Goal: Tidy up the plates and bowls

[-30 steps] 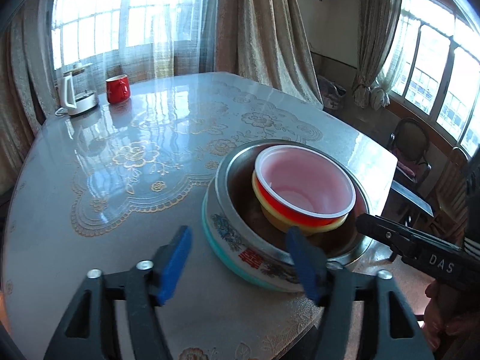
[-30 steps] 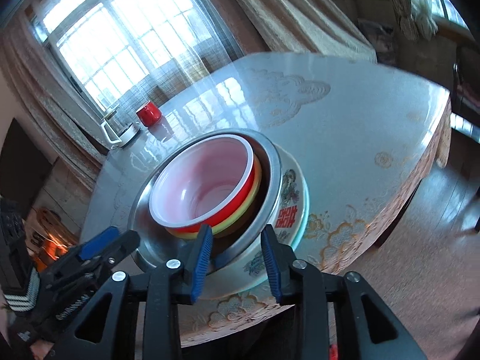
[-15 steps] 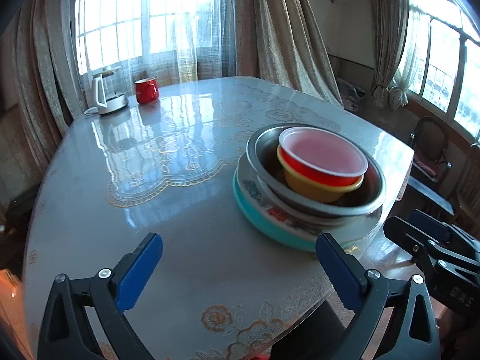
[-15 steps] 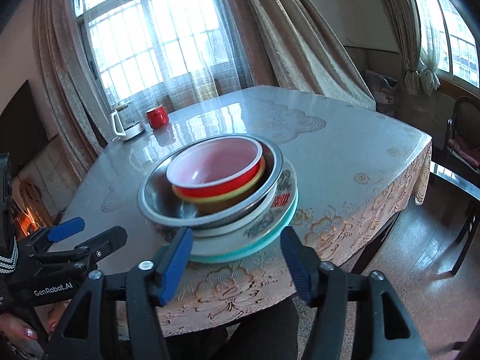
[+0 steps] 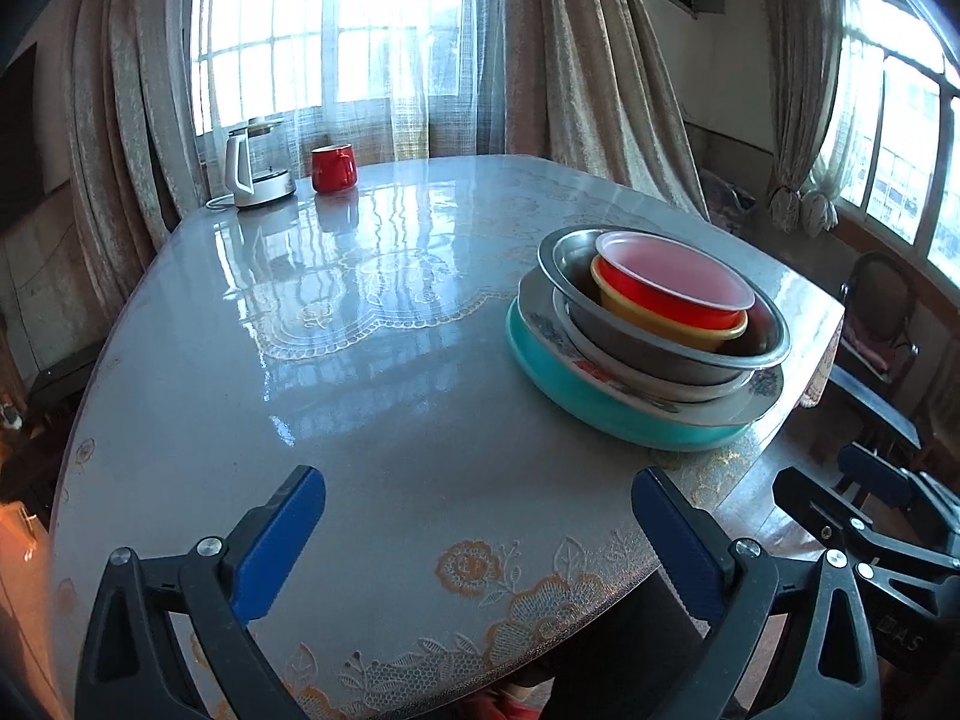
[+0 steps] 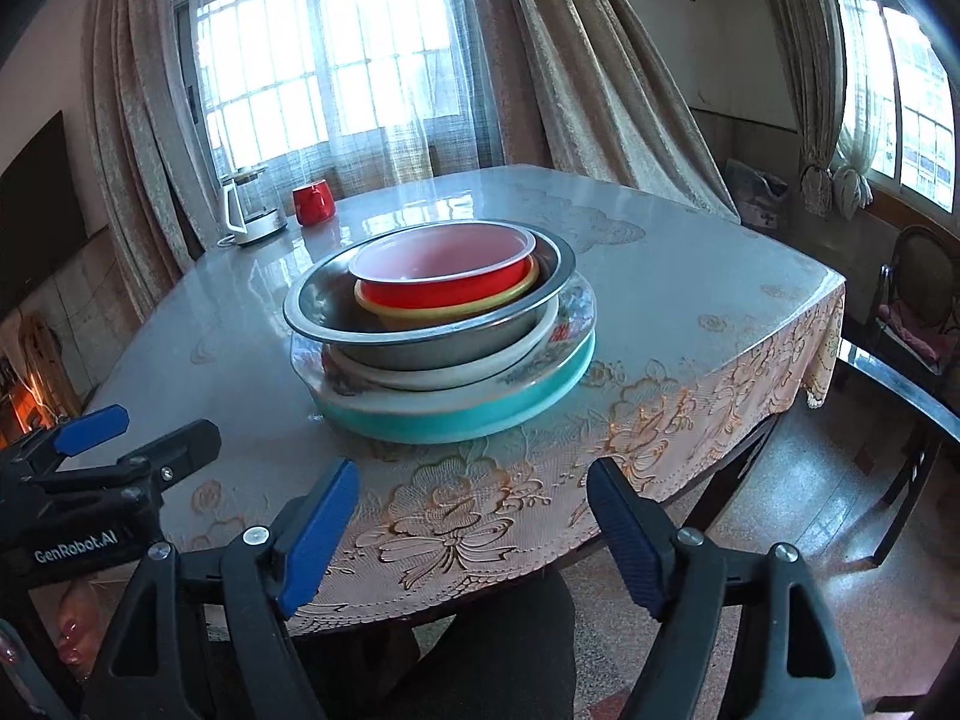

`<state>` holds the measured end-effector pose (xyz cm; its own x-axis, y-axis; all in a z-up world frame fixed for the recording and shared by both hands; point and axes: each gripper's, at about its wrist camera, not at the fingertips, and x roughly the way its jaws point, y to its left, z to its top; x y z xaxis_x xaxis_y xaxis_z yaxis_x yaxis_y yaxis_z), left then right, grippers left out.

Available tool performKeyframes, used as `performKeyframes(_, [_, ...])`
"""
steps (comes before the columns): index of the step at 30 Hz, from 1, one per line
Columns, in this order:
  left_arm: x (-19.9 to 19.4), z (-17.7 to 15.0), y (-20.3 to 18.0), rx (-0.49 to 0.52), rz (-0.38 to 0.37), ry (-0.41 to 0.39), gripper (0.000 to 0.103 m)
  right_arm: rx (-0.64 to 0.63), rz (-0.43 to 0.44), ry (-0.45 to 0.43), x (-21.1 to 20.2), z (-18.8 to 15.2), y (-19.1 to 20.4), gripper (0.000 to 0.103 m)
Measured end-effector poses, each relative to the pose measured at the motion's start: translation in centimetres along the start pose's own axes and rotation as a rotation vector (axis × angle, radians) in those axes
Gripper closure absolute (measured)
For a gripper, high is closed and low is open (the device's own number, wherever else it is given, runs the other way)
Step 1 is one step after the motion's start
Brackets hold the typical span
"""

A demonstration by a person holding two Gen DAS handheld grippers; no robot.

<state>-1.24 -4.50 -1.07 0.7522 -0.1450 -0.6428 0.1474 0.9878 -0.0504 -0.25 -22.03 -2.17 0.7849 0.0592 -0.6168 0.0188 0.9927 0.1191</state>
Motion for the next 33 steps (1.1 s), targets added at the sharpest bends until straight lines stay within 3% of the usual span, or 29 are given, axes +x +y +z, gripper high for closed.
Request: performKeyframes(33, [-0.1, -0.1, -1.3, 0.06, 0.019, 0.002, 0.0, 0.008, 0.021, 0.04, 0.7, -0.1, 0.1, 0.023])
